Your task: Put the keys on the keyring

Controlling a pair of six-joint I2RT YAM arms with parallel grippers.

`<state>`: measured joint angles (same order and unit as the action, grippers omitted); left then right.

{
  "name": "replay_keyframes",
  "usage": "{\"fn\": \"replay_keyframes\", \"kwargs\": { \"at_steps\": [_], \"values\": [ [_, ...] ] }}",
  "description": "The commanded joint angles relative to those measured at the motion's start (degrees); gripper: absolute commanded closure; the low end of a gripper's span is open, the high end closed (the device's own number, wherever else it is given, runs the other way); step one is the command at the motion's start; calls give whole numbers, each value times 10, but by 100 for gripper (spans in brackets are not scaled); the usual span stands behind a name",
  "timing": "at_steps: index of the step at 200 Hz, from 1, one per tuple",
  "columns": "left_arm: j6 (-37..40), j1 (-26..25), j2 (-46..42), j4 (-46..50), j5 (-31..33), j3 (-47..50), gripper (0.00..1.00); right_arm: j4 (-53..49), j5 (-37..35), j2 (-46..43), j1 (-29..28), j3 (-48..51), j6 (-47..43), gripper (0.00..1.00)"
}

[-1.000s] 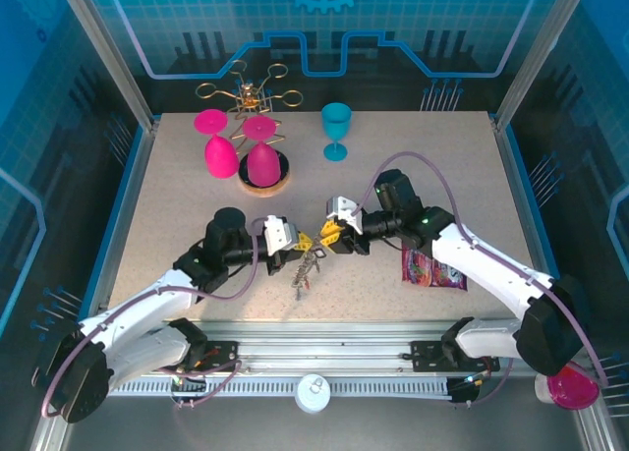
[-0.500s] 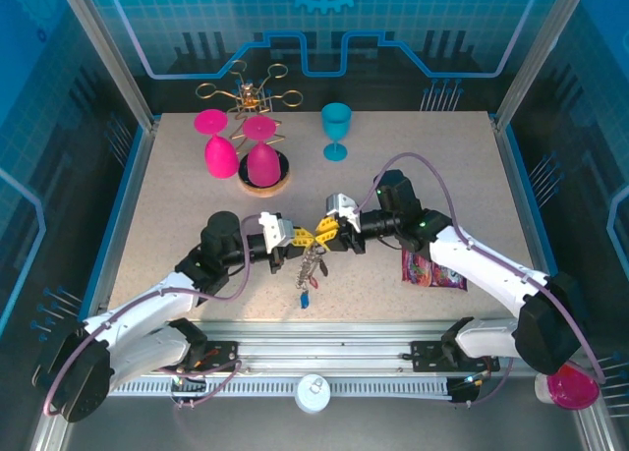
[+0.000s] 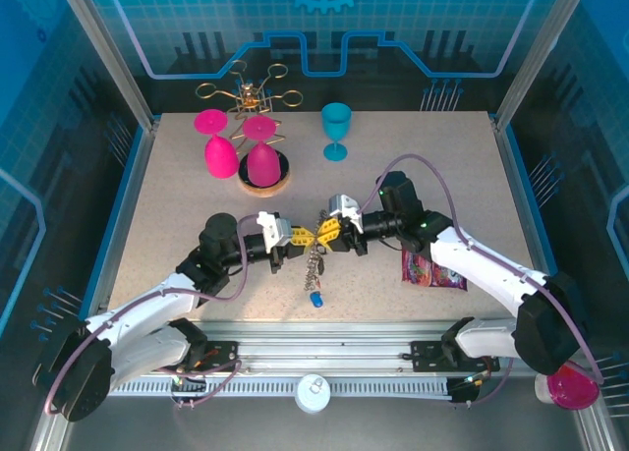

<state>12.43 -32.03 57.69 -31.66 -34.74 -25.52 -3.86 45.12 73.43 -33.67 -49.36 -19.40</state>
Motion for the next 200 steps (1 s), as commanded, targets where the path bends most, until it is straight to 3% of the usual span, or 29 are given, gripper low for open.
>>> {"fn": "replay_keyframes", "kwargs": {
  "at_steps": [1, 93, 145, 175, 182, 200],
  "values": [
    [-10, 3, 2, -54, -24, 0, 100, 5, 17, -1, 6, 4, 3, 85],
    [-8, 2, 10, -44, -26, -2, 100, 41, 45, -6, 5, -4, 28, 86],
    [-24, 3, 14, -61, -31, -6, 100, 53, 49, 16, -1, -7, 34, 100],
    [39, 2, 0, 68, -4, -33, 100, -4, 31, 4, -3, -36, 2, 100],
    [57, 2, -2, 106, 10, -43, 92, -34, 22, 4, -7, -47, -15, 100],
    [107, 1, -6, 200, 23, -75, 90, -123, -4, 13, -22, -83, -65, 100]
  ]
}}
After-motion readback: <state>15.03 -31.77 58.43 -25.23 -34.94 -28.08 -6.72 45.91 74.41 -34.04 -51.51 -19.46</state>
